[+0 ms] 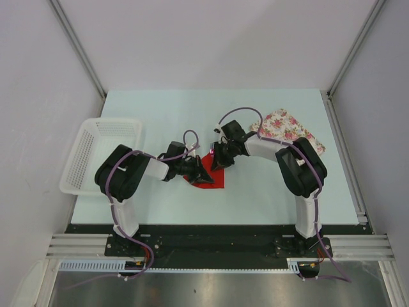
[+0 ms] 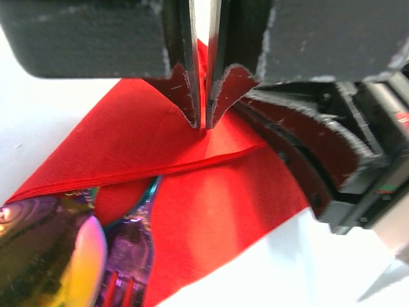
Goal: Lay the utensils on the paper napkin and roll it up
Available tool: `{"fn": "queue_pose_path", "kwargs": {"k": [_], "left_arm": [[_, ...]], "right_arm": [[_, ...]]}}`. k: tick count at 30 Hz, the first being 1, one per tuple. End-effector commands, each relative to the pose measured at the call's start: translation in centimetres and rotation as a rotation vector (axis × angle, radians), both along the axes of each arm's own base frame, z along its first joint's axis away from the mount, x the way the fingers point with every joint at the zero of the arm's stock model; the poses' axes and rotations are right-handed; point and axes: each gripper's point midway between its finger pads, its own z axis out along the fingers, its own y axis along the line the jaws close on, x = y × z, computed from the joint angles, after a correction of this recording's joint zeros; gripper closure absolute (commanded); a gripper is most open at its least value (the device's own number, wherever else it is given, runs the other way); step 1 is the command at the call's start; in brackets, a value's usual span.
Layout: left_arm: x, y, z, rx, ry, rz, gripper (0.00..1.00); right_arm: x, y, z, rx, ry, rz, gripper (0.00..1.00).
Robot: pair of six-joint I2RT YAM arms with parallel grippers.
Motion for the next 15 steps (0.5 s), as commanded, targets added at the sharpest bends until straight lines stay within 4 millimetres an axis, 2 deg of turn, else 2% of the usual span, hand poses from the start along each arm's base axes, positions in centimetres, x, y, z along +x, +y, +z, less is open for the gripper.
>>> {"fn": "queue_pose_path", "kwargs": {"k": [1, 9, 13, 15], "left_arm": [[0.0, 0.8, -1.7, 0.072, 0.001, 0.025, 1.00], [0.1, 0.9, -1.5, 0.074, -0.008, 0.034, 0.97], [0.5, 0.6, 0.1, 0.041, -0.063, 0.028, 0.85], [0.7, 0.4, 2.0, 0.009, -0.118, 0.014, 0.76]], "right_arm": [[1.0, 1.0, 2.8, 0.041, -0.088, 0.002, 0.89], [-0.3, -1.0, -3.3, -0.094, 0.011, 0.013, 0.93], [-0.8, -2.0, -5.2, -0.133, 0.038, 0.012, 0.94], [-0.9, -2.1, -5.4, -0.138, 0.044, 0.014, 0.95]]}}
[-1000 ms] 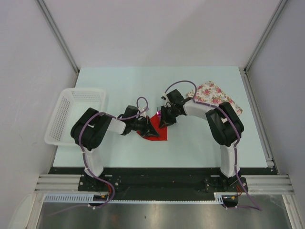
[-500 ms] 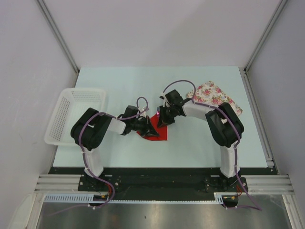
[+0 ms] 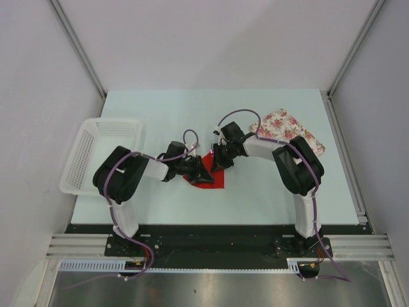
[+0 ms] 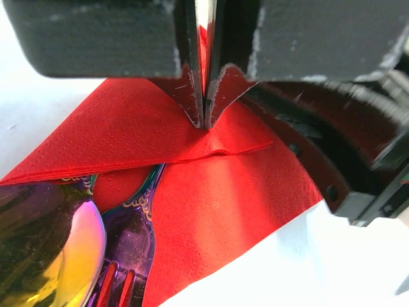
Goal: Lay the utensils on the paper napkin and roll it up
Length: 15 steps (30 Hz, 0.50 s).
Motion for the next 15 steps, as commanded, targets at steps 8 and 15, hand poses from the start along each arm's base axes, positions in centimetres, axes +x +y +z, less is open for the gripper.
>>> {"fn": "queue_pose_path", "kwargs": {"k": [8, 15], "left_arm": [[-0.4, -0.2, 3.6, -0.049, -0.109, -0.018, 0.75], [-0.6, 0.5, -0.8, 0.066, -0.020, -0.005, 0.84]], "right_arm": [[-0.3, -2.5, -3.6, -0.114, 0.035, -0.005, 0.96], [-0.2, -2.6, -3.9, -0.107, 0.054, -0.017, 0.96]]}}
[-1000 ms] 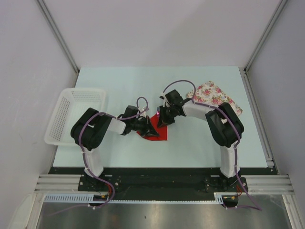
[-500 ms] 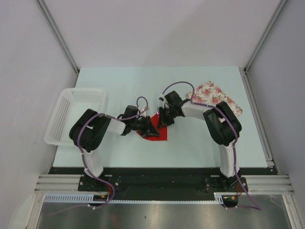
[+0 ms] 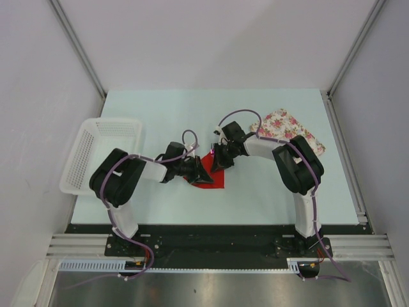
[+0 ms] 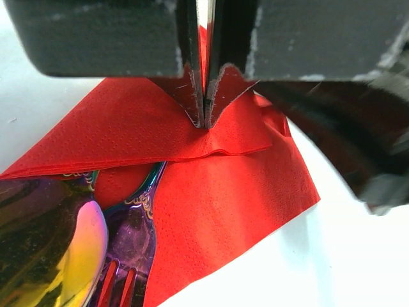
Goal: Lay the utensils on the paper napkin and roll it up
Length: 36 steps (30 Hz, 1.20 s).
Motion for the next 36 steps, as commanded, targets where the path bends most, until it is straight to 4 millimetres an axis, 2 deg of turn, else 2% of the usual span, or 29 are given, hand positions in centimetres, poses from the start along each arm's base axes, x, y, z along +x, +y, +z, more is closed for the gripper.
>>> {"fn": "queue_pose_path", "kwargs": {"k": [1, 3, 5, 6, 7, 10, 11, 13, 14, 15, 17, 22, 26, 27, 31, 36], "left_arm": [[-0.7, 0.8, -3.6, 0.107, 0.078, -0.002, 0.85], [-0.6, 0.9, -3.9, 0.109, 0.095, -0.003, 0.86], [-0.4, 0.9, -2.6, 0.078, 0.065, -0.009, 0.81], [-0.1, 0.8, -1.6, 0.044, 0.025, -0.008, 0.76], [-0.2, 1.0, 0.3, 0.015, -0.021, -0.006, 0.63], [-0.2, 2.3, 1.9, 0.024, -0.050, -0.007, 0.50], [0.4, 3.3, 2.6, 0.034, -0.086, 0.007, 0.48], [0.6, 5.3, 2.1, 0.104, -0.068, 0.049, 0.40], [1.5, 6.7, 2.5, 0.136, -0.112, 0.074, 0.37], [1.2, 7.9, 1.6, 0.202, -0.077, 0.090, 0.36], [1.7, 9.6, 1.1, 0.274, -0.092, 0.101, 0.34], [2.0, 11.4, -1.1, 0.367, -0.076, 0.133, 0.32], [1.7, 10.5, -2.8, 0.340, -0.034, 0.107, 0.32], [1.2, 10.1, -3.8, 0.323, 0.007, 0.094, 0.32], [1.2, 7.9, -3.5, 0.204, 0.027, 0.054, 0.32], [3.6, 5.2, -1.1, 0.103, -0.109, 0.010, 0.31]], "right_arm": [[-0.4, -2.3, -3.9, -0.126, 0.037, -0.015, 0.96], [-0.4, -2.5, -4.1, -0.130, 0.046, -0.017, 0.96], [-0.5, -2.5, -4.2, -0.131, 0.051, -0.014, 0.97], [-0.7, -2.6, -4.3, -0.134, 0.057, -0.015, 0.97], [-0.7, -2.6, -4.4, -0.136, 0.061, -0.016, 0.97], [-0.9, -2.8, -4.7, -0.142, 0.068, -0.020, 0.97], [-0.8, -2.8, -4.6, -0.141, 0.067, -0.021, 0.98], [-0.8, -2.8, -4.6, -0.137, 0.073, -0.027, 0.98], [-0.8, -2.8, -4.6, -0.137, 0.073, -0.027, 0.98], [-0.8, -2.7, -4.6, -0.136, 0.075, -0.028, 0.98], [-0.7, -2.8, -4.6, -0.137, 0.072, -0.027, 0.98], [-0.7, -2.8, -4.6, -0.136, 0.076, -0.030, 0.98], [-0.8, -3.0, -4.9, -0.142, 0.082, -0.032, 0.98], [-0.7, -3.0, -4.9, -0.142, 0.084, -0.035, 0.98], [-0.9, -3.1, -5.2, -0.145, 0.095, -0.038, 0.98], [-0.9, -3.2, -5.4, -0.148, 0.103, -0.041, 0.98]]}}
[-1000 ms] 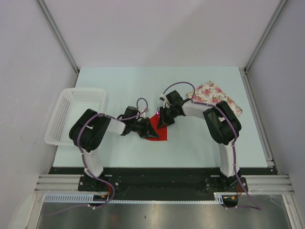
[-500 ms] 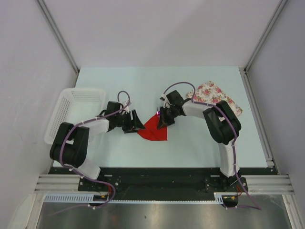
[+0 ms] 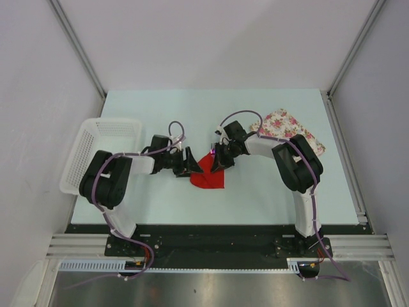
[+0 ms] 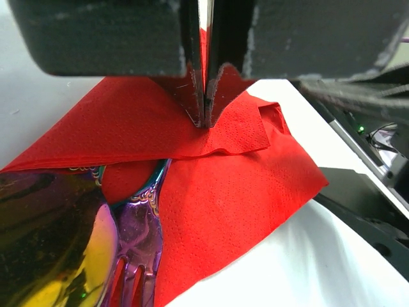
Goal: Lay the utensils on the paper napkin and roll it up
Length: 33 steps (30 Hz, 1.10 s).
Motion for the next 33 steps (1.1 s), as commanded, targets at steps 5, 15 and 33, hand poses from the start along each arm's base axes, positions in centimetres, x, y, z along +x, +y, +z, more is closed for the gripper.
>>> {"fn": "queue_pose_path", "kwargs": {"k": [5, 15, 33], "left_arm": [[2.6, -2.1, -0.5, 0.002, -0.102, -0.081, 0.29], [1.3, -1.2, -1.8, -0.009, -0.025, -0.127, 0.32], [-0.3, 0.1, 1.4, -0.087, -0.014, -0.017, 0.87]], "right_arm": [[-0.8, -3.0, -5.3, -0.186, 0.051, -0.031, 0.99], [-0.5, -3.1, -5.2, -0.185, 0.049, -0.040, 0.99], [-0.5, -3.3, -5.3, -0.189, 0.046, -0.043, 1.00]]}}
